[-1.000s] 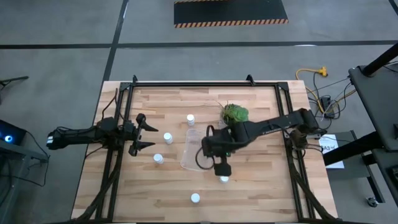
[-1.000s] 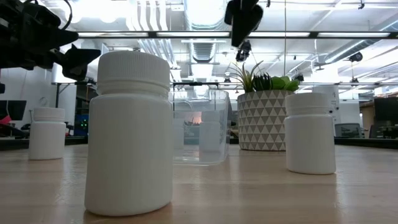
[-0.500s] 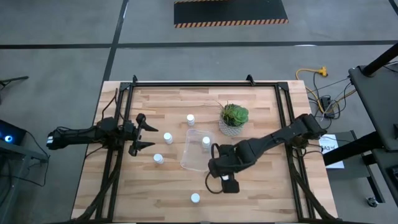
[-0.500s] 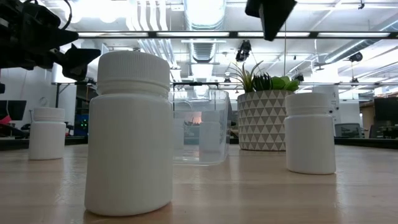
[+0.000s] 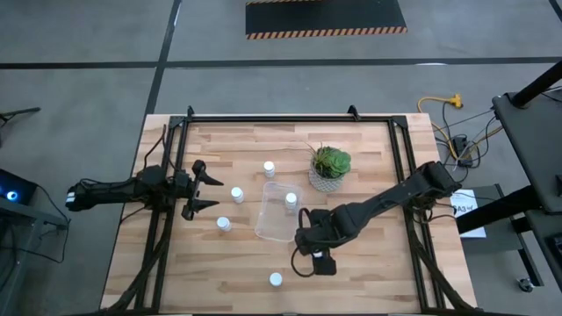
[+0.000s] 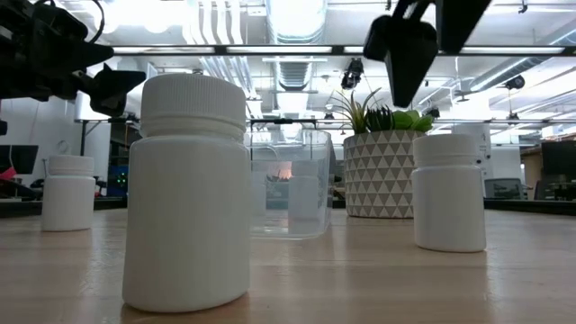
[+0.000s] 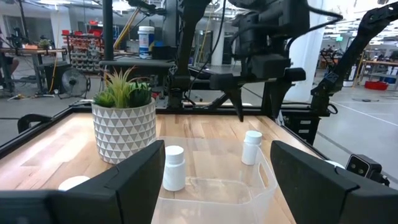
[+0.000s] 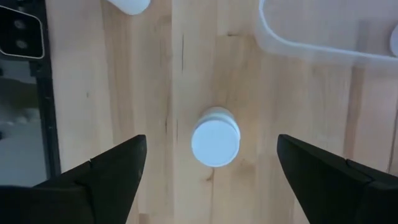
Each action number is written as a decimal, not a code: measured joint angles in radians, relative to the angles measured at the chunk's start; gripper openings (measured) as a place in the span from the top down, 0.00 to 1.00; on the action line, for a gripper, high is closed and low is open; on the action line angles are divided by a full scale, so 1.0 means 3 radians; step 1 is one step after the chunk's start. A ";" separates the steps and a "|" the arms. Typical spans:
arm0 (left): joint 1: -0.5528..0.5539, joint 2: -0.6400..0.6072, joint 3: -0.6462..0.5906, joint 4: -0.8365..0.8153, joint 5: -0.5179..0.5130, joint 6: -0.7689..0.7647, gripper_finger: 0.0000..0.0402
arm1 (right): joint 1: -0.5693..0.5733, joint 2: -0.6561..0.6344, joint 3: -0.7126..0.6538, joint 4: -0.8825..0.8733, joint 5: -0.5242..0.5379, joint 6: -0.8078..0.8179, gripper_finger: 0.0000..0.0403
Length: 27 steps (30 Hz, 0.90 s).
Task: Pick and place pill bottles into a basket
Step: Put the white medicine bottle into the transparent bin
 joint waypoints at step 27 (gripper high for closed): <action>-0.0001 0.0001 0.0000 0.0000 0.0001 0.0001 0.32 | -0.0001 0.0000 -0.0546 0.0479 -0.0015 -0.0039 0.18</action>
